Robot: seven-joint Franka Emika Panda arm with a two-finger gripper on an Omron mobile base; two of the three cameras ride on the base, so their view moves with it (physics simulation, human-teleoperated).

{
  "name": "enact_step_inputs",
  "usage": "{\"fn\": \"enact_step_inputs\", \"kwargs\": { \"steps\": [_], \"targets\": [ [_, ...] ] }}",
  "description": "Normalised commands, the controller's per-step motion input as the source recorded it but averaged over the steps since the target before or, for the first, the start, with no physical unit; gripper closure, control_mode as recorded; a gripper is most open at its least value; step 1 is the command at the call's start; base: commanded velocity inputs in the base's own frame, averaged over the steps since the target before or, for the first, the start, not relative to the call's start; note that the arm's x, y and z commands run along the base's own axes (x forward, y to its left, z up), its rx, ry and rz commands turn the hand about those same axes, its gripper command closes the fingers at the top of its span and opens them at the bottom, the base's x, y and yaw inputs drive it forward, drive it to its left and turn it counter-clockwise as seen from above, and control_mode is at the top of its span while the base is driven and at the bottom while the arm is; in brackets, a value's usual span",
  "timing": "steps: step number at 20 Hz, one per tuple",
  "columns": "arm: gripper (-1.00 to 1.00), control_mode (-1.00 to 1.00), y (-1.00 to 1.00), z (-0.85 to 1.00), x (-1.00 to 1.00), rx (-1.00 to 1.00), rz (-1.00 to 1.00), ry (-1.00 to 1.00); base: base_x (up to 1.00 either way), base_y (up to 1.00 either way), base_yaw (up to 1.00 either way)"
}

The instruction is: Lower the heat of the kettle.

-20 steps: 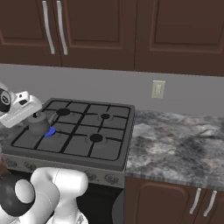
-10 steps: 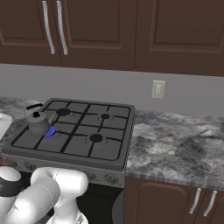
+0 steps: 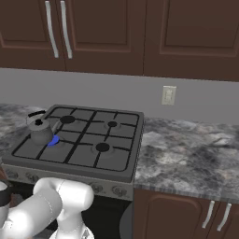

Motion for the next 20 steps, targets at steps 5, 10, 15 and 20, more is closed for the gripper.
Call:
{"fn": "enact_step_inputs", "kwargs": {
  "steps": [5, 10, 15, 20],
  "targets": [
    [-1.0, -1.0, 0.0, -0.46, -0.35, -0.09, 0.0, -0.01, 0.0, 0.0, 0.0],
    [-1.0, -1.0, 0.05, -0.42, 0.04, -0.04, 0.08, 0.0, 0.0, 0.0, 0.0],
    [-1.0, -1.0, 0.13, -0.38, 0.15, -0.05, 0.18, -0.05, 0.0, 0.0, 0.0],
    [-1.0, -1.0, 0.0, -0.32, 0.0, -0.06, 0.1, -0.1, 0.0, 0.0, 0.0]
  ]
}}
